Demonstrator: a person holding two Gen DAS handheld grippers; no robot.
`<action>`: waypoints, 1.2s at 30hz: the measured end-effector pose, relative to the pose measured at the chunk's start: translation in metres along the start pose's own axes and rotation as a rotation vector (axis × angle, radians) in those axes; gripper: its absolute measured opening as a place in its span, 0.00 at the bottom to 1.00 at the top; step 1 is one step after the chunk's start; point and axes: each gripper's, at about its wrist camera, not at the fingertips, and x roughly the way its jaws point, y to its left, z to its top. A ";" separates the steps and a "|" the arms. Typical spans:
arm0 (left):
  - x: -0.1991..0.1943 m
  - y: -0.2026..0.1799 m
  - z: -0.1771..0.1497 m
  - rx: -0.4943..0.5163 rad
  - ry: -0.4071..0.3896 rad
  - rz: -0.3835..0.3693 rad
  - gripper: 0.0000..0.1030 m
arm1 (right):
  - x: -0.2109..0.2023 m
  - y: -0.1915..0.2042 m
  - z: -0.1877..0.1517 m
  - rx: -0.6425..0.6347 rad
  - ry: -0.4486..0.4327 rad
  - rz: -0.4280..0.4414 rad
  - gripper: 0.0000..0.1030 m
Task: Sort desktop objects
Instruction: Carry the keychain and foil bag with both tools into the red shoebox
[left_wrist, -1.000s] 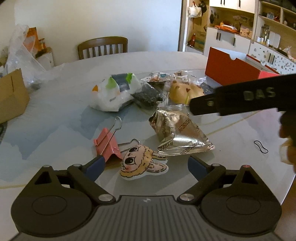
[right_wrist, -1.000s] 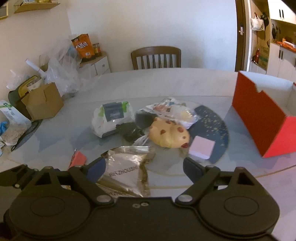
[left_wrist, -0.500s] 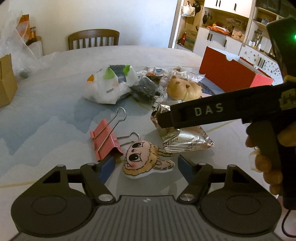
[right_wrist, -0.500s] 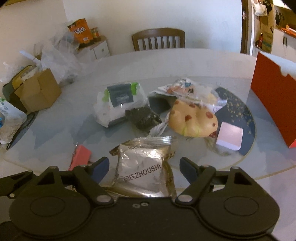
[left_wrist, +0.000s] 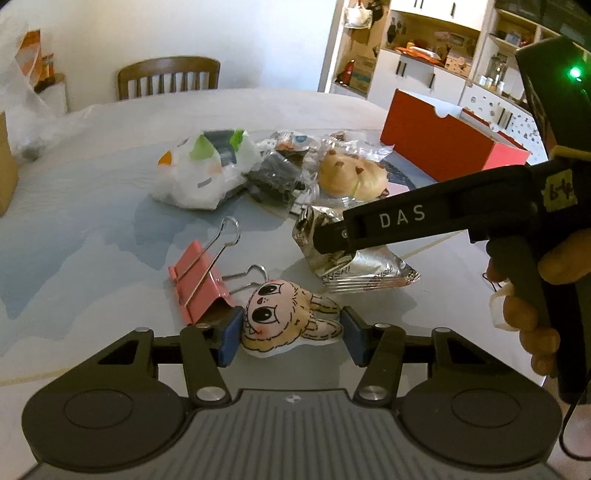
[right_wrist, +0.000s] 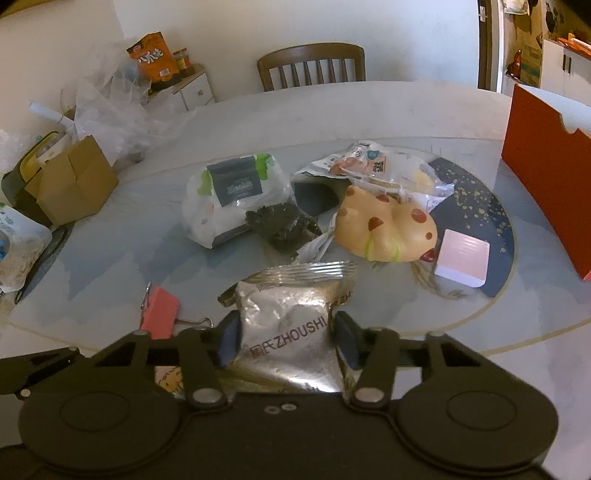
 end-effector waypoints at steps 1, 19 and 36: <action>-0.001 -0.001 0.001 0.009 -0.002 -0.001 0.53 | -0.001 0.000 0.000 0.000 -0.001 -0.001 0.47; -0.027 -0.032 0.040 0.058 -0.063 -0.029 0.53 | -0.061 -0.027 0.004 0.038 -0.084 -0.036 0.45; -0.004 -0.126 0.110 0.066 -0.139 0.003 0.53 | -0.111 -0.106 0.031 -0.054 -0.123 -0.022 0.45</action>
